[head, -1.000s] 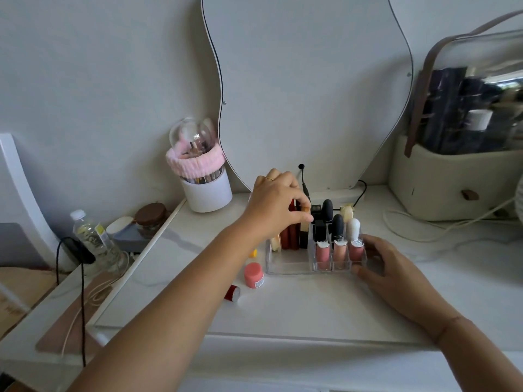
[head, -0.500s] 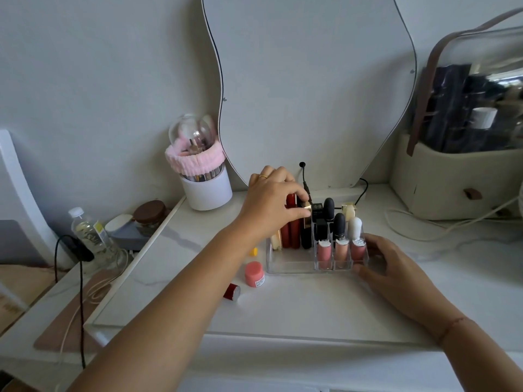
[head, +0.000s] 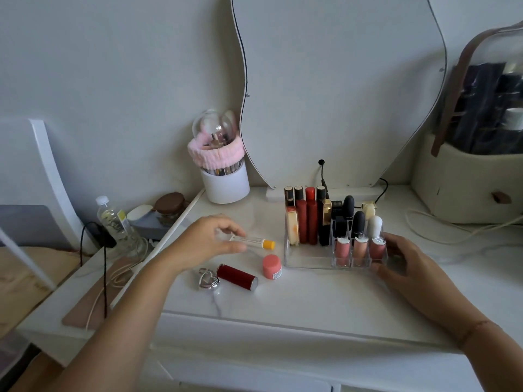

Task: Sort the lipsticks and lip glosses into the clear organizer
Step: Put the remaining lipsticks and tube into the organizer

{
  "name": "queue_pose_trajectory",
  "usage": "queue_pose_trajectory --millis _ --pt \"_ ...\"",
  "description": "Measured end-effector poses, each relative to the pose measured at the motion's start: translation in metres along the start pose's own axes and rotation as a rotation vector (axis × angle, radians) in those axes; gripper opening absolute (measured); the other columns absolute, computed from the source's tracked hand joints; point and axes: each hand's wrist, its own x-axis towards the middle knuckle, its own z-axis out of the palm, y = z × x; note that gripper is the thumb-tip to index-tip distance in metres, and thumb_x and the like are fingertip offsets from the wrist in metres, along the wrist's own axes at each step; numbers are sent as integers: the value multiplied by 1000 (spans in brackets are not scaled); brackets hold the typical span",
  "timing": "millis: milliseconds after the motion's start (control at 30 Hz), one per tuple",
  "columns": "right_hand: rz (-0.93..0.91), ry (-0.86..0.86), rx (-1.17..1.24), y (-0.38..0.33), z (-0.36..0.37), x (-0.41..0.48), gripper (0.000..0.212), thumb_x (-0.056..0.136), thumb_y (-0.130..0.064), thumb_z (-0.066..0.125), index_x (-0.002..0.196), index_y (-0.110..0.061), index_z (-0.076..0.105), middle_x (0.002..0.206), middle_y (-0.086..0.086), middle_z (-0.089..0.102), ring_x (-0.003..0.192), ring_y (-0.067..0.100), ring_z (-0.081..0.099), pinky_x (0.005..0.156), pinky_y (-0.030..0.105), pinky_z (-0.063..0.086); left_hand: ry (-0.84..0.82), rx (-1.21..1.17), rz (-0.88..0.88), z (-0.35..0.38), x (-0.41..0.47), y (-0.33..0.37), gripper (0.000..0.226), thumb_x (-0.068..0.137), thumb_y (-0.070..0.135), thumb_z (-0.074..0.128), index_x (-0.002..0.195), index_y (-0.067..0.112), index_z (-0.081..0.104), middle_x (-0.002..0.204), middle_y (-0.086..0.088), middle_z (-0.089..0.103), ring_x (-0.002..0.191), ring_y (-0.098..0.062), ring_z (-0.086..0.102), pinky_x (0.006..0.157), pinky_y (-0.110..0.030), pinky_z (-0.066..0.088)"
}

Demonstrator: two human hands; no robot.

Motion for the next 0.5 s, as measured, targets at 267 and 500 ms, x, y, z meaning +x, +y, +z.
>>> queue_pose_trajectory --millis 267,500 --pt "7 3 -12 -3 0 -1 53 78 -25 70 127 -26 49 114 -8 56 102 10 54 84 25 38 -194 80 -81 -1 -20 -31 33 60 36 85 89 40 70 100 16 66 99 2 55 88 -16 36" --pt "3 5 8 -6 -1 -2 51 78 -22 70 125 -24 51 113 -6 60 101 10 57 83 24 39 -221 99 -73 2 -14 -37 32 60 41 83 89 40 69 96 17 65 95 3 55 85 -18 39"
